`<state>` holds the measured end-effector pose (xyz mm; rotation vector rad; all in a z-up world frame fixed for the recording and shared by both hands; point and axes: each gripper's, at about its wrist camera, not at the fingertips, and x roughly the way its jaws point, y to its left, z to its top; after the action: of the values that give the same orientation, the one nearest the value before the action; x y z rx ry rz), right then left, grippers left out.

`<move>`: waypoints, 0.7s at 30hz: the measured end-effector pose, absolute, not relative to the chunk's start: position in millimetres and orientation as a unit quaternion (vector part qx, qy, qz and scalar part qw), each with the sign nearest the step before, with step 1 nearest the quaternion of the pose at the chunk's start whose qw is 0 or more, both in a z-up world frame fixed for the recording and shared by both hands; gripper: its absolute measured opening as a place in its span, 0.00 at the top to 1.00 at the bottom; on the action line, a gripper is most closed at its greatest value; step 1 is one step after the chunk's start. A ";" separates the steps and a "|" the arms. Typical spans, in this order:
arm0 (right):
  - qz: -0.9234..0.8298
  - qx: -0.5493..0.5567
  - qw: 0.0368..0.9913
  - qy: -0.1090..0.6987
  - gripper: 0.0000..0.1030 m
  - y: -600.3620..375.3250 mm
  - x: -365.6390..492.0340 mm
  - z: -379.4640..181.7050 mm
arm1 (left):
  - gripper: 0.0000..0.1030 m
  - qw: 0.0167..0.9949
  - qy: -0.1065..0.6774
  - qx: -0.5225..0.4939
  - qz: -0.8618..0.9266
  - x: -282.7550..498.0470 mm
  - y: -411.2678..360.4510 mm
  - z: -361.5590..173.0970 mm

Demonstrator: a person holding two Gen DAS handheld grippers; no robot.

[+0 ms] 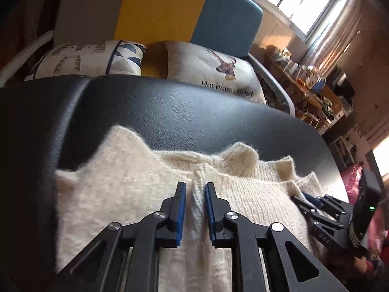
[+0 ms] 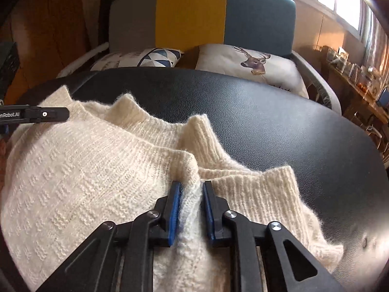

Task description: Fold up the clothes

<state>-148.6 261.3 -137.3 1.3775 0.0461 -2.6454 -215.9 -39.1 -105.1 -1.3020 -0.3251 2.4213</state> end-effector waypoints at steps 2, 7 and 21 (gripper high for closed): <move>-0.885 0.458 0.084 -0.008 0.81 268.6 -148.5 -133.3 | 0.77 0.167 -0.134 -0.447 0.868 -207.0 -67.9 -91.1; -0.901 0.424 0.091 -0.020 0.76 270.9 -140.8 -108.7 | 0.57 0.146 -0.133 -0.447 0.873 -189.0 -132.1 -92.6; -0.876 0.456 0.153 0.036 0.73 208.1 -123.8 -120.8 | 0.53 0.211 0.052 -0.428 0.877 -189.5 -89.3 -96.8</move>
<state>-123.8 208.1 -120.8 1.3090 0.1018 -2.5117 -189.5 -89.3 -96.8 -1.1901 0.1447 2.4368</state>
